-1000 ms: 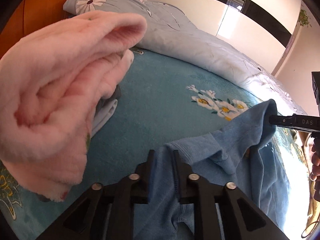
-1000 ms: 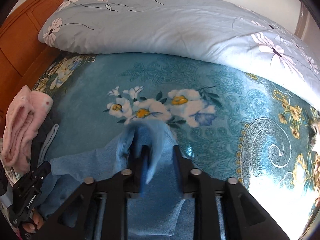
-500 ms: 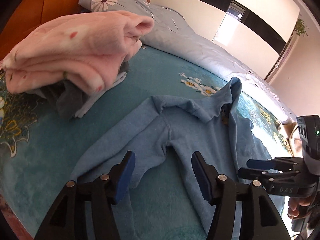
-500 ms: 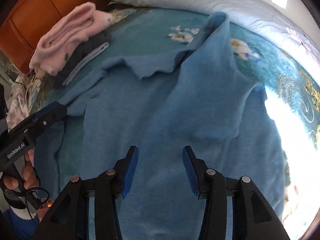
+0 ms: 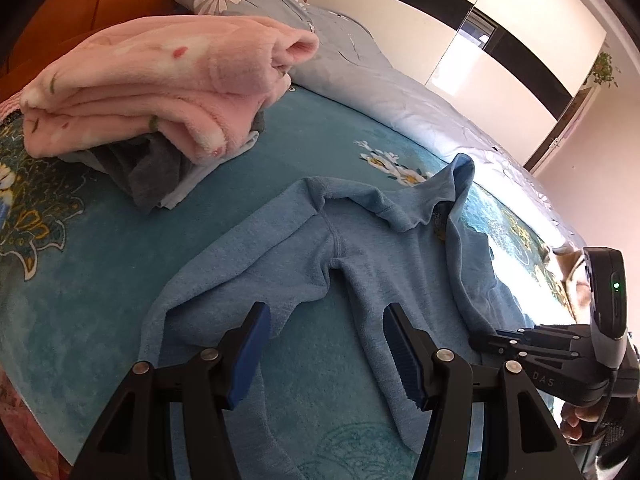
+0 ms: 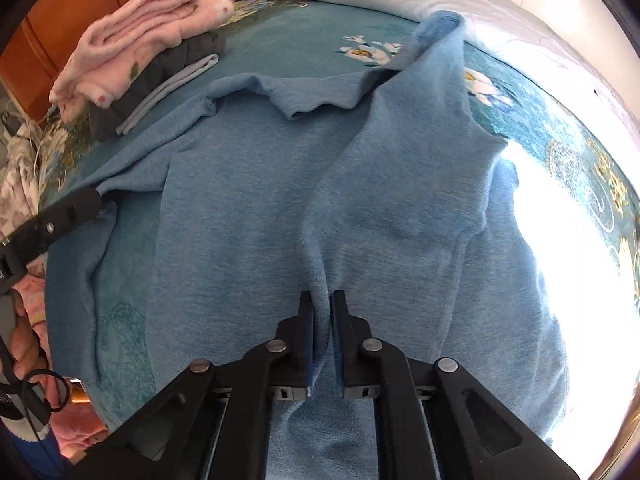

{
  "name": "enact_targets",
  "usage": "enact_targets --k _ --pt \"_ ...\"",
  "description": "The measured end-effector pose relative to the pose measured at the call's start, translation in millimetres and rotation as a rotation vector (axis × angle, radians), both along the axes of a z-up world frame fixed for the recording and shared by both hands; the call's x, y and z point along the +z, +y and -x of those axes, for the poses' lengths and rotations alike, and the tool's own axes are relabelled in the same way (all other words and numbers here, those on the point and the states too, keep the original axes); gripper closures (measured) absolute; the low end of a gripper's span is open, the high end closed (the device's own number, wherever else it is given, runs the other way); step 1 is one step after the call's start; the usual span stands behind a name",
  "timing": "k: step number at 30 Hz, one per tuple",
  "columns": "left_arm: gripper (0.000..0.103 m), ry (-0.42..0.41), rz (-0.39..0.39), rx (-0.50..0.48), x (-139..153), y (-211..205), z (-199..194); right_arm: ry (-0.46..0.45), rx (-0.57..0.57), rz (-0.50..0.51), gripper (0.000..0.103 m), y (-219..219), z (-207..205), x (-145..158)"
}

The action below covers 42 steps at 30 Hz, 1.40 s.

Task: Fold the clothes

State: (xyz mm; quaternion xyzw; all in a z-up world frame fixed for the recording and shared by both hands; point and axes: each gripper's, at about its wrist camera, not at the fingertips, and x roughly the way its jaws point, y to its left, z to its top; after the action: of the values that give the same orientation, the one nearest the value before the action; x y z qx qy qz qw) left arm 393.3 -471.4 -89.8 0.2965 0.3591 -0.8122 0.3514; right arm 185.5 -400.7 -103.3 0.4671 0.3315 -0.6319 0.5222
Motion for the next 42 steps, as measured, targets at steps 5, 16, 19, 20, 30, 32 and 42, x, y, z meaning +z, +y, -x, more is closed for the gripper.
enact_targets --k 5,16,19,20,30,32,42 --pt "0.04 0.005 -0.003 -0.007 -2 -3 6 0.065 -0.028 0.047 0.097 9 32 32" --pt "0.04 -0.029 0.015 0.014 -10 -17 11 0.419 -0.409 0.135 0.097 6 211 120" --pt "0.04 -0.049 0.015 0.022 -14 -22 14 0.458 -0.494 0.143 0.097 4 256 119" --pt "0.04 -0.056 0.014 0.024 -16 -23 15 0.45 -0.513 0.154 0.097 4 267 115" --pt "0.04 -0.075 0.003 0.018 -22 -22 22 0.394 -0.445 0.231 0.06 11 250 93" --pt "0.04 -0.067 -0.001 0.005 -18 -17 22 0.339 -0.427 0.259 0.059 30 236 101" --pt "0.04 -0.018 -0.034 -0.071 0 13 18 0.041 -0.306 0.126 0.057 139 169 35"
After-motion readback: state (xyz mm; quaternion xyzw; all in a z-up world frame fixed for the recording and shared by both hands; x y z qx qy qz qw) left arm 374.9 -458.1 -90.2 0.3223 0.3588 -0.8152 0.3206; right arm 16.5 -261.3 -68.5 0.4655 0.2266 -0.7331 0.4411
